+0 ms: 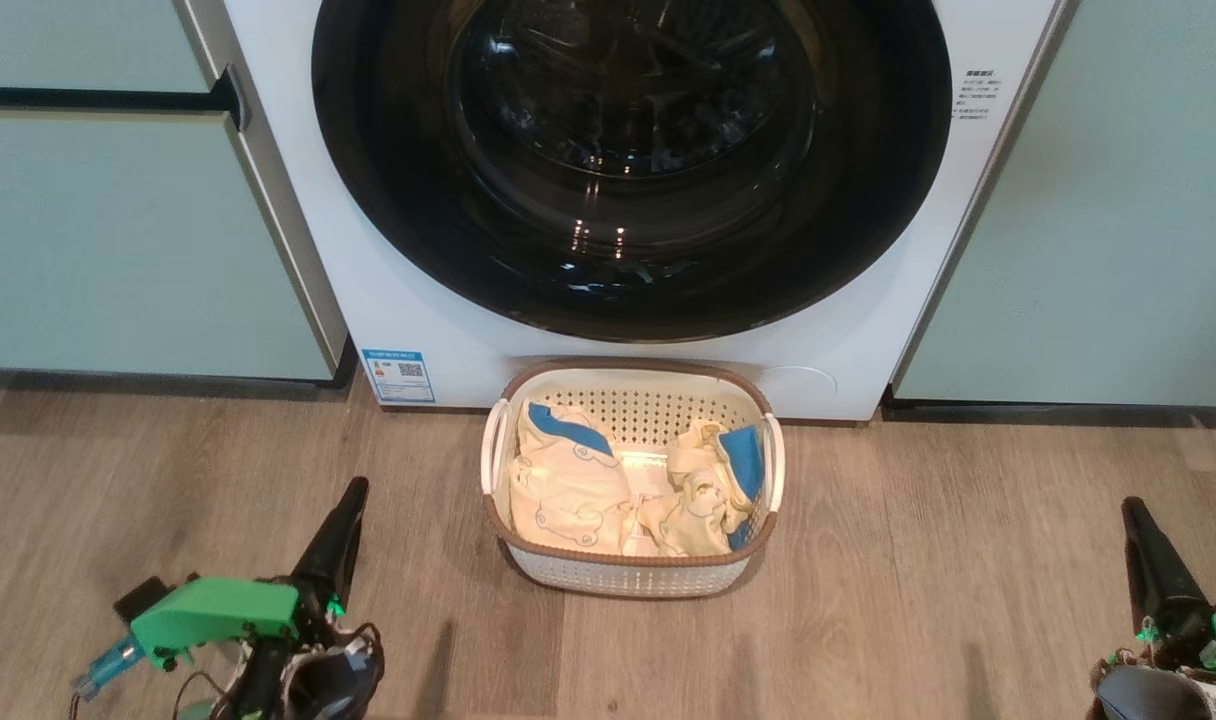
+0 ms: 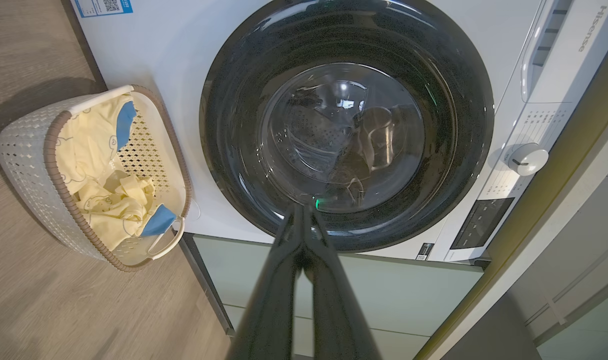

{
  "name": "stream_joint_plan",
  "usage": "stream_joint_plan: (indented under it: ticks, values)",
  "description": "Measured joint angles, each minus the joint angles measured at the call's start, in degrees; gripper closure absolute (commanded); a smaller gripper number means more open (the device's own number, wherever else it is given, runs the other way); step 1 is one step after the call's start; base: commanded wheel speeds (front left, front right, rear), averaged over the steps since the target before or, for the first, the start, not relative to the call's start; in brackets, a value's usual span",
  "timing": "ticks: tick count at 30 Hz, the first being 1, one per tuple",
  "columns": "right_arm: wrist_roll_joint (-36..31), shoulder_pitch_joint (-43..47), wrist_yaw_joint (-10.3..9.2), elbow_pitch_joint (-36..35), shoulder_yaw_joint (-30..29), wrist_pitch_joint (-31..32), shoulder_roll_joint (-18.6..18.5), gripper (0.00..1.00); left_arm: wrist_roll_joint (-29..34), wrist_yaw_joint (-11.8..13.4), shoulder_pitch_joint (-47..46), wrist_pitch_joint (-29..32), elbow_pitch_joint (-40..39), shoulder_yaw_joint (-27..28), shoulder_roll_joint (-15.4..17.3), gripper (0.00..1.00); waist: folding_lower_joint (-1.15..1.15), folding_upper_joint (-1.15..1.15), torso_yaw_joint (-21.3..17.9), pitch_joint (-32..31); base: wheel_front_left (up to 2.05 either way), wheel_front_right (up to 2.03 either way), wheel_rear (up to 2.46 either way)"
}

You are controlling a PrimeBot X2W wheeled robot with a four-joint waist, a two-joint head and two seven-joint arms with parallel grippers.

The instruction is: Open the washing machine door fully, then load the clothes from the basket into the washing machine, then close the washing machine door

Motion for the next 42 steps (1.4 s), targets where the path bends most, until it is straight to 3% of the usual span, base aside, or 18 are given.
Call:
stream_joint_plan:
  ticks: [2,3,9,32,42]
  values:
    - [0.00,0.00,0.00,0.00,0.00,0.00,0.00,1.00,0.00,0.00,0.00,0.00,0.00,0.00,0.00,1.00,0.00,0.00,0.00,0.00,0.00,0.00,0.00]
    - [0.00,0.00,0.00,0.00,0.00,0.00,0.00,0.00,0.00,0.00,0.00,0.00,0.00,0.00,0.00,0.00,0.00,0.00,0.00,0.00,0.00,0.00,0.00]
    - [0.02,3.49,0.00,4.30,0.41,-0.02,1.25,0.00,-0.02,0.18,3.49,-0.07,4.15,-0.57,-0.73,0.00,0.00,0.00,0.00,0.01,0.00,0.00,0.00]
    - [-0.55,2.77,0.00,3.34,1.51,-2.93,0.83,0.00,0.22,0.16,2.60,-2.20,2.65,-1.68,-0.76,0.00,0.00,0.00,-0.02,0.14,0.00,0.00,0.00]
    - [-4.11,2.16,0.00,3.36,3.36,-4.95,-0.79,0.00,3.23,0.15,1.43,-4.74,1.65,-3.44,0.27,0.00,0.00,0.00,-0.04,0.17,0.00,0.00,0.00]
